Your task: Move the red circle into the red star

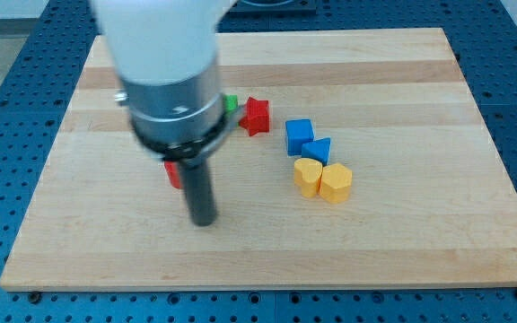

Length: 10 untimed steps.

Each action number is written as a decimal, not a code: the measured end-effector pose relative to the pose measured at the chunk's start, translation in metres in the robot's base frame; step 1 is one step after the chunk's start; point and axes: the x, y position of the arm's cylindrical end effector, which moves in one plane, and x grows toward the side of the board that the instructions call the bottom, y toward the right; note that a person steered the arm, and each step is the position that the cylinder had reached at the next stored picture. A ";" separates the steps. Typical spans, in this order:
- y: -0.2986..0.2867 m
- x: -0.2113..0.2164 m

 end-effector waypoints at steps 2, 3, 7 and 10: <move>-0.007 -0.077; 0.007 -0.097; -0.093 -0.087; -0.030 -0.109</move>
